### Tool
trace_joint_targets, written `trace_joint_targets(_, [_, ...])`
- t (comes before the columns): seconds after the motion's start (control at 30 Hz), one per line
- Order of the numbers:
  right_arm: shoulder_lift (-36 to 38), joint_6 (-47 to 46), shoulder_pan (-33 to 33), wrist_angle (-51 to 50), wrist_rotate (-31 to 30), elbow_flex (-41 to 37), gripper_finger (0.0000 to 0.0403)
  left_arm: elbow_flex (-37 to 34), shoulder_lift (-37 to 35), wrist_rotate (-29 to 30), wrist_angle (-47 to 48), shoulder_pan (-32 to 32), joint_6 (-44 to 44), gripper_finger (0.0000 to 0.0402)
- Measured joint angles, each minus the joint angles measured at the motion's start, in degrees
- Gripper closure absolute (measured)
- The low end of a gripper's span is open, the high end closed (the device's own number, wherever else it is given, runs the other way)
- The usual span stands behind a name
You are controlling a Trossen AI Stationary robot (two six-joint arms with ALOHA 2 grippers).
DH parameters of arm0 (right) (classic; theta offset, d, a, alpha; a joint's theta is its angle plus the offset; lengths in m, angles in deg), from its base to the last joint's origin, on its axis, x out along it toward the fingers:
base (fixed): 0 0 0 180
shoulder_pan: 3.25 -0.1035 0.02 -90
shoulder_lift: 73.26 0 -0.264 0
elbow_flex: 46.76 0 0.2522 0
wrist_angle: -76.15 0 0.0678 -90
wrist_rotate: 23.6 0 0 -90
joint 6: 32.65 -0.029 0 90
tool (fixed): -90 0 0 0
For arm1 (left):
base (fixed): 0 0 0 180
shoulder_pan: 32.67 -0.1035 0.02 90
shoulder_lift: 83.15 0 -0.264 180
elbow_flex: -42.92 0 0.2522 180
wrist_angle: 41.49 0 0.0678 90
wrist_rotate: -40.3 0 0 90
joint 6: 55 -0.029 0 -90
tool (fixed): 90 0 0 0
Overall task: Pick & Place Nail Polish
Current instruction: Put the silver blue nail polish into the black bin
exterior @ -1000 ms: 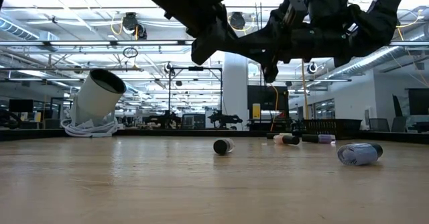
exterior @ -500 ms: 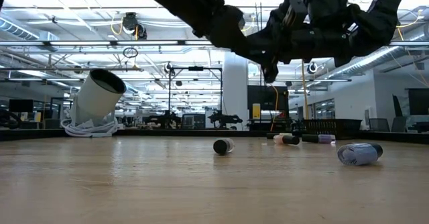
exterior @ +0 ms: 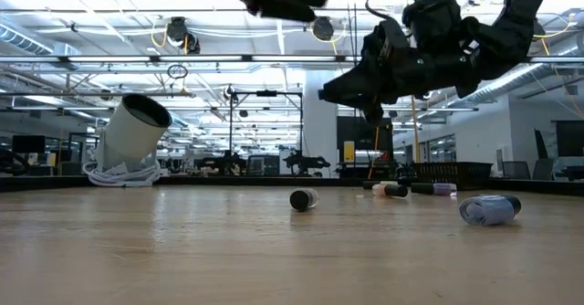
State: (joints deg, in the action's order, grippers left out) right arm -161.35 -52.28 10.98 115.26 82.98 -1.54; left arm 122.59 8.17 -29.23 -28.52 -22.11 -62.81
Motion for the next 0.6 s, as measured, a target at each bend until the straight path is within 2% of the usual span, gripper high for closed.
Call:
trace_joint_targets(0.13, [0.01,1.63,1.51,-2.73,-0.01,0.0,0.0346,-1.1,-4.69,-6.1,2.54,-1.1,1.65,0.0062])
trace_joint_targets(0.3, [0.0,2.58,3.08,-6.48,-0.09,0.0,0.0346,-7.22,-9.88,-20.94,-0.77,-4.54,2.42,0.0061])
trace_joint_targets(0.37, [0.15,2.58,3.67,-7.52,-0.13,0.0,0.0346,-10.58,-11.34,-24.89,-4.23,-6.12,3.42,0.0062])
trace_joint_targets(0.53, [3.26,3.12,5.36,-13.43,-0.4,-0.33,0.0346,-19.26,-15.84,-25.28,-11.64,-9.72,7.32,0.0061])
trace_joint_targets(0.6, [5.16,4.58,5.73,-15.58,-2.48,-0.49,0.0346,-22.0,-17.84,-25.38,-13.18,-10.68,8.2,0.0062])
